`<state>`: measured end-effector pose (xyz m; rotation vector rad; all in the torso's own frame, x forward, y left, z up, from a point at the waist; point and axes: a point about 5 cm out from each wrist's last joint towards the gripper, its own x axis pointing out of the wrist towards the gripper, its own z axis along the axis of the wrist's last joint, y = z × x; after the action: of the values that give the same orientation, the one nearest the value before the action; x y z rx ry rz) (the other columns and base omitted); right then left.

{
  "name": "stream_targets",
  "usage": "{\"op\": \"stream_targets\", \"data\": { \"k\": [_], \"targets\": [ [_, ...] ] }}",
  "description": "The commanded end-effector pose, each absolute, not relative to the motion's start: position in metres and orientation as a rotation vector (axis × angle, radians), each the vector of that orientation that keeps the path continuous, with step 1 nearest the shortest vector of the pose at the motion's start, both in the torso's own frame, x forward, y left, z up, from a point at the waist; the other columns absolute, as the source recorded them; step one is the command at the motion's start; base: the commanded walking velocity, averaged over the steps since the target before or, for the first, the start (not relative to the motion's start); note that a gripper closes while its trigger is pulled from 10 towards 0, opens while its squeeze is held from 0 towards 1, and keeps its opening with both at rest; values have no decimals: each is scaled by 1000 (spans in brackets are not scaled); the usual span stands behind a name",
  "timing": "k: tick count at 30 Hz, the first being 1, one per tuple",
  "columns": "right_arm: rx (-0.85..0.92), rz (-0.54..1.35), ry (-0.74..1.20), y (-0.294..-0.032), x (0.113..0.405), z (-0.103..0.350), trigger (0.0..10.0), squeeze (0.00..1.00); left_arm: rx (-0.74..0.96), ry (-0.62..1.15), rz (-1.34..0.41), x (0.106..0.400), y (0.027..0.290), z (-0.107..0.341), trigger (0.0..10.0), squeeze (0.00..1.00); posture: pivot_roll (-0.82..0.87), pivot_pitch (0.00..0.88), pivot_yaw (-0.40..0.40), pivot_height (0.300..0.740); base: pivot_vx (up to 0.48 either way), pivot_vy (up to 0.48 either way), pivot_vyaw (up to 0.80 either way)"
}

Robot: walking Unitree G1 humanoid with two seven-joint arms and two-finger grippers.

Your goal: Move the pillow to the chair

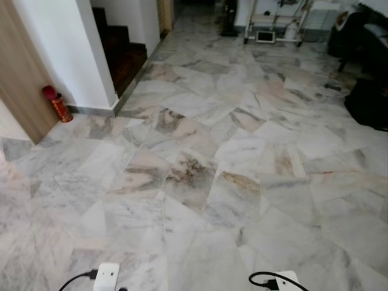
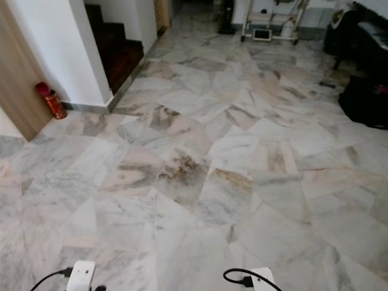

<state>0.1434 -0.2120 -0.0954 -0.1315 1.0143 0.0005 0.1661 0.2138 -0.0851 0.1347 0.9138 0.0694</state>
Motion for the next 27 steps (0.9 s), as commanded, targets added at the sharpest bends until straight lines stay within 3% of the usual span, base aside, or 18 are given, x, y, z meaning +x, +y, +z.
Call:
{"op": "stream_targets", "data": {
  "k": [1, 27],
  "targets": [
    [-117, 1, 1014, -209, 144, -96, 10000, 0, 143, 956, 78, 155, 219, -89, 10000, 0, 32, 0, -23, 740, 0, 0, 0],
    [-91, -9, 1014, -206, 143, -97, 10000, 0, 157, 910, 48, 169, 217, -83, 10000, 0, 9, 0, 0, 740, 0, 0, 0]
  ]
}}
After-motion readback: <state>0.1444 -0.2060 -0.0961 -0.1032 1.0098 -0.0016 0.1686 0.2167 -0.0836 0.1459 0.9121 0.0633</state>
